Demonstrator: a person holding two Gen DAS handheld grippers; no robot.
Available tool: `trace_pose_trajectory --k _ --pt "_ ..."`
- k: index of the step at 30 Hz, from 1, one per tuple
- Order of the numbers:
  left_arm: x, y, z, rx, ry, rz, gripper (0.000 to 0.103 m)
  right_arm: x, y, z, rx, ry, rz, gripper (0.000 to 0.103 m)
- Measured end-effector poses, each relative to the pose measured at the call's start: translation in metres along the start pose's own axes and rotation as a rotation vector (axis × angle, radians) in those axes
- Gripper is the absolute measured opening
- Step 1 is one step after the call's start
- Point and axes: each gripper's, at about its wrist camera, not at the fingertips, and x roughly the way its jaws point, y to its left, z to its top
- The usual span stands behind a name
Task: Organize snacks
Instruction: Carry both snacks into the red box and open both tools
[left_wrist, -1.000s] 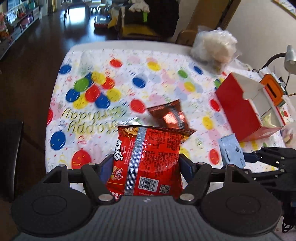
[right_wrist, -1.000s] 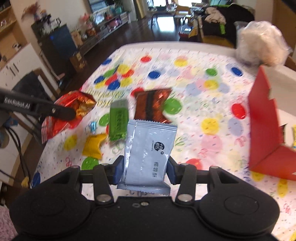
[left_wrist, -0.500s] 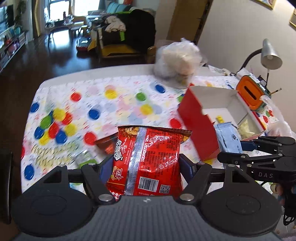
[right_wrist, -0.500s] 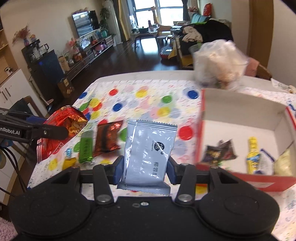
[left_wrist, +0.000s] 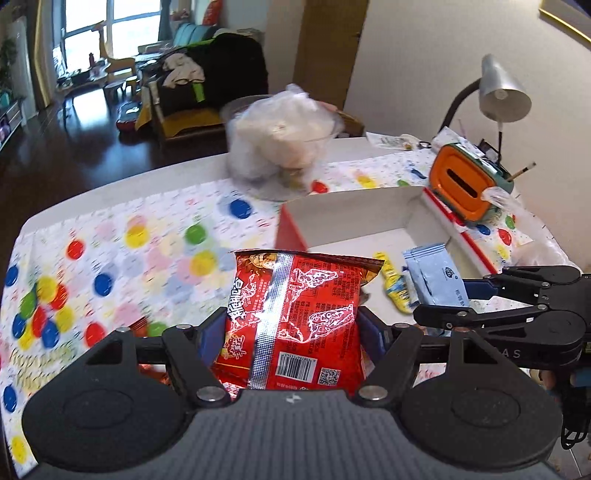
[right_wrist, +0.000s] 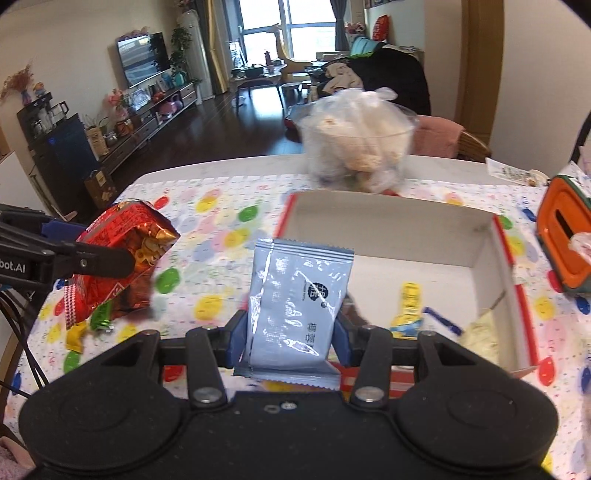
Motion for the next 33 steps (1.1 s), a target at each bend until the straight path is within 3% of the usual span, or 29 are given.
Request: trace_pose_trajectory --k 14,24,33 --pt "0.057 -0.072 0.028 0.082 0.041 0.018 0.073 0.002 -0.073 0.003 0.013 0.012 -0.062 0.045" --pt "0.113 -0.099 0.042 0.145 0.113 0.056 0.073 0.038 -0.115 0.004 0.014 0.096 -0.124 0.045" --pt "0.16 -0.113 0.048 0.179 0.2 0.095 0.073 0.082 -0.127 0.002 -0.01 0.196 -0.113 0.045"
